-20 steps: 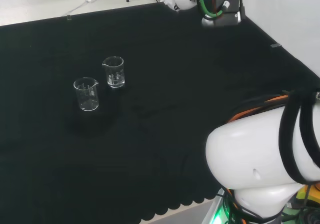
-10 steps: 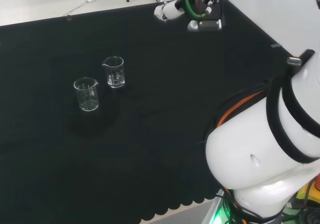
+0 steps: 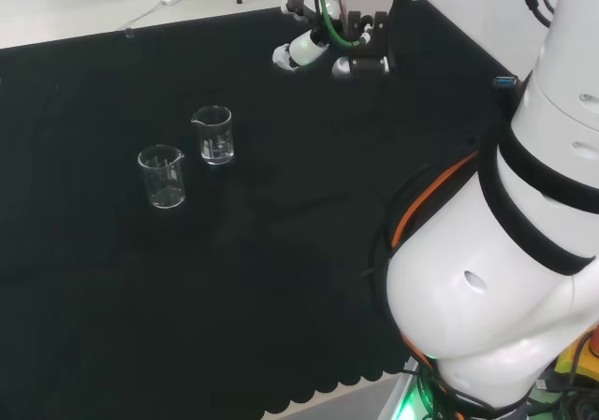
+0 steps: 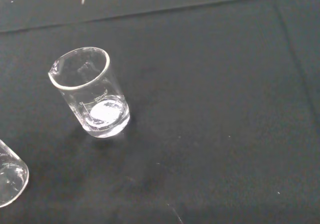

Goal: Pick up the beaker on the right.

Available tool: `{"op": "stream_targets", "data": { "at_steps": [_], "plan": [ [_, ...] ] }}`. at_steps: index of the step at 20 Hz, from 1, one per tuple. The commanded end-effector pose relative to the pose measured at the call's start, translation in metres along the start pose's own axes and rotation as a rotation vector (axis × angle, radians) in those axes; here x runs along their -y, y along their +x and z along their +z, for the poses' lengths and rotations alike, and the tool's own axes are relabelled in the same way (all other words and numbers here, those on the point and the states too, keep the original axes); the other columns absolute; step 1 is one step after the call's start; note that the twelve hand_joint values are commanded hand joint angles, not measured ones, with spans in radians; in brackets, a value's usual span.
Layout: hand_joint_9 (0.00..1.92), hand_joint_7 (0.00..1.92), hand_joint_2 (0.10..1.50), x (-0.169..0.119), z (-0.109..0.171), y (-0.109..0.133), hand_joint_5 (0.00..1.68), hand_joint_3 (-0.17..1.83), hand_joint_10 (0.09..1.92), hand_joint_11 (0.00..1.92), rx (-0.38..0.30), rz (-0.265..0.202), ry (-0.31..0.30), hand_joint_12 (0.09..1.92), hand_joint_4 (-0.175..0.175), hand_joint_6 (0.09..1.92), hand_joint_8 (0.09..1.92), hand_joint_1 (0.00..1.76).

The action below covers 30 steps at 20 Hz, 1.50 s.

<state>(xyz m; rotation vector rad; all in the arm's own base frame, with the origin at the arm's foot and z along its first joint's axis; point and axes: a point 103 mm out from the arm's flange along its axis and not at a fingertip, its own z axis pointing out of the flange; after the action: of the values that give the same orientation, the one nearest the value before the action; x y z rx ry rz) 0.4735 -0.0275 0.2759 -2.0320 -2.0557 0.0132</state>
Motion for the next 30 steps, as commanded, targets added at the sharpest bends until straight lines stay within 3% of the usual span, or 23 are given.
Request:
{"op": "stream_targets", "data": {
  "at_steps": [1,17,24,30],
  "plan": [
    [0.27,0.13,0.70,-0.064,0.048,0.016,0.22,0.60,0.66,0.00,-0.163,-0.123,0.001,1.12,-0.043,0.09,0.58,0.74],
    [0.24,0.09,0.64,-0.106,0.108,0.023,0.21,0.64,0.65,0.00,-0.259,-0.241,0.080,1.12,-0.037,0.09,0.57,0.76],
    [0.24,0.09,0.62,-0.116,0.130,0.026,0.20,0.64,0.65,0.00,-0.307,-0.309,0.108,1.11,-0.036,0.09,0.56,0.76],
    [0.25,0.10,0.60,-0.120,0.146,0.026,0.20,0.64,0.65,0.00,-0.331,-0.339,0.134,1.11,-0.036,0.09,0.57,0.76]
  ]
}}
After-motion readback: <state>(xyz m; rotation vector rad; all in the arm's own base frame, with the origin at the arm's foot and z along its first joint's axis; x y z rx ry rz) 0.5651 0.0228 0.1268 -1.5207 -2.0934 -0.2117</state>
